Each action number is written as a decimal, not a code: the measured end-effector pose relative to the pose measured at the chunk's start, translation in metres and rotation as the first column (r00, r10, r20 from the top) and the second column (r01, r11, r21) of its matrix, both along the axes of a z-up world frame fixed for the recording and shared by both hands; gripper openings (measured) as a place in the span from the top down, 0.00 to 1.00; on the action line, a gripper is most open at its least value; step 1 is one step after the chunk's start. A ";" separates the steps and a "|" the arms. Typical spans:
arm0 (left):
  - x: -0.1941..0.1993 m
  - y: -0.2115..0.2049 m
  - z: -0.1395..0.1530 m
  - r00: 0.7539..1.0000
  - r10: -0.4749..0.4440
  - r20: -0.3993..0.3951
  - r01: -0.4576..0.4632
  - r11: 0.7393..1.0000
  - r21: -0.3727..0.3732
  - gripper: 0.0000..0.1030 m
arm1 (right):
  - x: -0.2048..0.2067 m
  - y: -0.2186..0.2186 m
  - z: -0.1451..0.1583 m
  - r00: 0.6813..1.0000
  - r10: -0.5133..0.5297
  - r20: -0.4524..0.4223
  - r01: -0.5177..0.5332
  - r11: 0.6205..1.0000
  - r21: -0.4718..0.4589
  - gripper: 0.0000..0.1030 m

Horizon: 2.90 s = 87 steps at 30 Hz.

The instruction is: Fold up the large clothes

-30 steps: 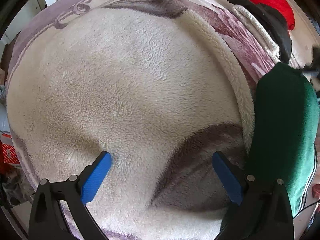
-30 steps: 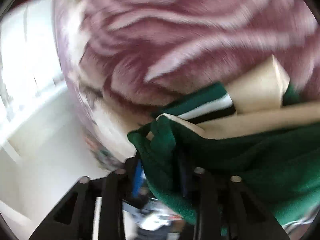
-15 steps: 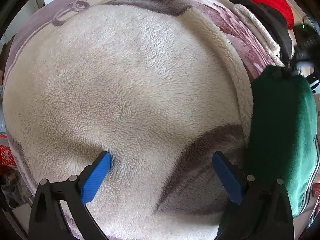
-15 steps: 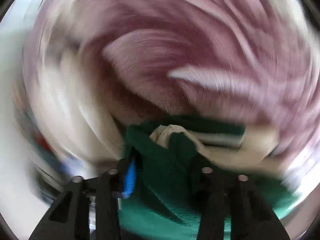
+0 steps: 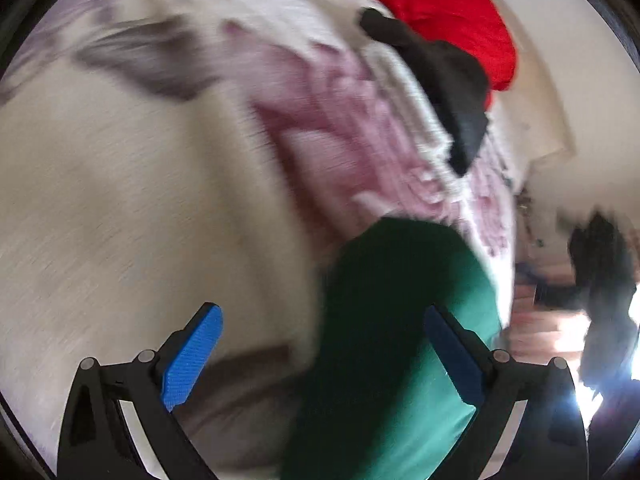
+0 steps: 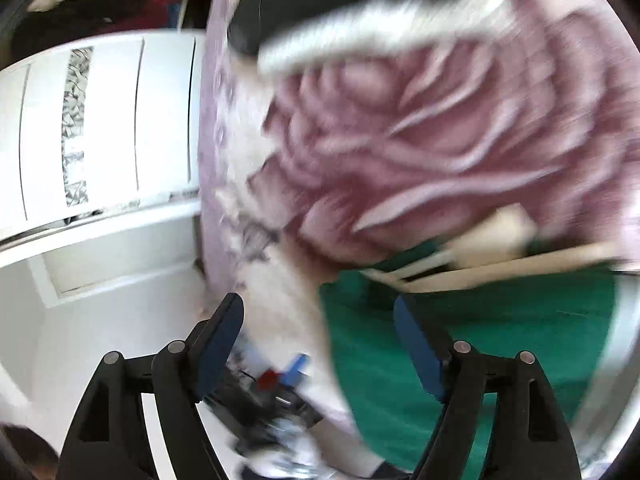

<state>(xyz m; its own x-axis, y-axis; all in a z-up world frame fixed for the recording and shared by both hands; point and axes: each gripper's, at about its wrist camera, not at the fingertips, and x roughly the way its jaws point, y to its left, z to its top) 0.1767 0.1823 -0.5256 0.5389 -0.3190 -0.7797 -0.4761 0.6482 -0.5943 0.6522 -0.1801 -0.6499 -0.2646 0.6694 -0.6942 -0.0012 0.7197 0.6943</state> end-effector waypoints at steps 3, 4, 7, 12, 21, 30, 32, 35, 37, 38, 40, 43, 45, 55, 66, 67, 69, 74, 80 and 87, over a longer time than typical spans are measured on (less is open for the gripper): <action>0.046 -0.007 -0.007 0.997 -0.075 0.002 0.075 0.997 -0.020 0.00 | -0.006 -0.070 0.017 0.993 -0.026 0.112 0.040 0.991 -0.125 0.22; 0.066 -0.012 -0.012 0.994 -0.110 -0.016 0.110 0.994 0.004 0.00 | -0.002 -0.089 0.018 0.992 -0.025 0.122 0.045 0.987 -0.157 0.22; 0.087 -0.025 -0.016 0.983 -0.183 0.008 0.183 0.982 0.058 0.48 | -0.007 -0.140 -0.007 0.992 -0.055 0.115 0.082 0.965 -0.250 0.22; 0.094 -0.025 -0.014 0.979 -0.202 -0.007 0.201 0.974 0.109 0.76 | -0.014 -0.168 -0.065 0.987 -0.111 0.117 0.135 0.965 -0.227 0.43; 0.119 -0.039 -0.030 0.969 -0.216 -0.119 0.236 0.951 0.198 0.83 | -0.008 -0.177 -0.063 0.950 -0.134 0.281 0.221 0.927 -0.304 0.97; 0.092 -0.022 0.014 0.983 -0.151 -0.104 0.174 0.949 0.262 0.80 | -0.009 -0.199 -0.059 0.993 -0.095 0.077 0.109 0.970 -0.218 0.26; 0.076 -0.022 0.027 0.988 -0.097 -0.120 0.130 0.942 0.310 0.79 | -0.031 -0.215 -0.048 0.994 -0.094 0.058 0.103 0.976 -0.194 0.26; 0.043 -0.027 0.039 0.986 -0.057 -0.157 0.115 0.914 0.389 0.67 | -0.076 -0.230 -0.046 0.995 -0.101 -0.023 0.097 0.986 -0.137 0.26; 0.026 -0.034 0.034 0.978 -0.045 -0.202 0.126 0.903 0.411 0.12 | -0.103 -0.227 -0.055 0.993 -0.097 -0.074 0.087 0.988 -0.129 0.26; 0.015 -0.038 0.028 0.975 -0.040 -0.220 0.131 0.900 0.415 0.11 | -0.116 -0.223 -0.063 0.992 -0.082 -0.095 0.068 0.988 -0.141 0.26; -0.003 -0.044 0.013 0.963 -0.030 -0.268 0.140 0.905 0.402 0.11 | -0.133 -0.215 -0.075 0.996 -0.051 -0.076 0.035 0.980 -0.197 0.25; -0.024 -0.052 -0.008 0.939 -0.020 -0.342 0.148 0.923 0.354 0.11 | -0.147 -0.205 -0.078 0.998 -0.055 -0.006 0.053 0.974 -0.223 0.66; -0.033 -0.055 -0.007 0.940 -0.011 -0.341 0.140 0.923 0.358 0.11 | -0.148 -0.205 -0.068 0.993 -0.113 0.023 0.115 0.964 -0.242 0.84; -0.022 -0.073 -0.007 0.936 -0.077 -0.342 0.211 0.903 0.374 0.11 | -0.158 -0.248 -0.051 0.967 -0.244 0.066 0.252 0.909 -0.331 0.90; -0.035 -0.051 -0.015 0.977 -0.122 -0.173 0.148 0.978 0.148 0.11 | -0.110 -0.231 -0.066 0.990 -0.123 0.062 0.128 0.988 -0.085 0.01; -0.036 -0.049 -0.019 0.983 -0.113 -0.142 0.129 0.986 0.108 0.11 | -0.107 -0.229 -0.073 0.992 -0.107 0.060 0.110 0.992 -0.061 0.01; -0.040 -0.042 -0.028 0.994 -0.082 -0.069 0.082 0.997 -0.003 0.11 | -0.098 -0.221 -0.101 0.997 -0.073 0.017 0.073 0.997 -0.020 0.01; -0.042 -0.025 -0.034 0.995 -0.028 0.092 0.051 0.965 -0.259 0.11 | -0.083 -0.205 -0.159 0.996 -0.042 -0.074 0.046 0.997 0.062 0.00; -0.001 -0.074 -0.064 0.958 -0.282 0.043 0.284 0.928 -0.240 0.11 | -0.079 -0.181 -0.175 0.986 0.009 -0.164 0.032 0.969 0.245 0.00; 0.014 -0.082 -0.054 0.952 -0.296 0.084 0.306 0.937 -0.171 0.40 | -0.071 -0.135 -0.185 0.975 0.043 -0.220 0.024 0.955 0.294 0.07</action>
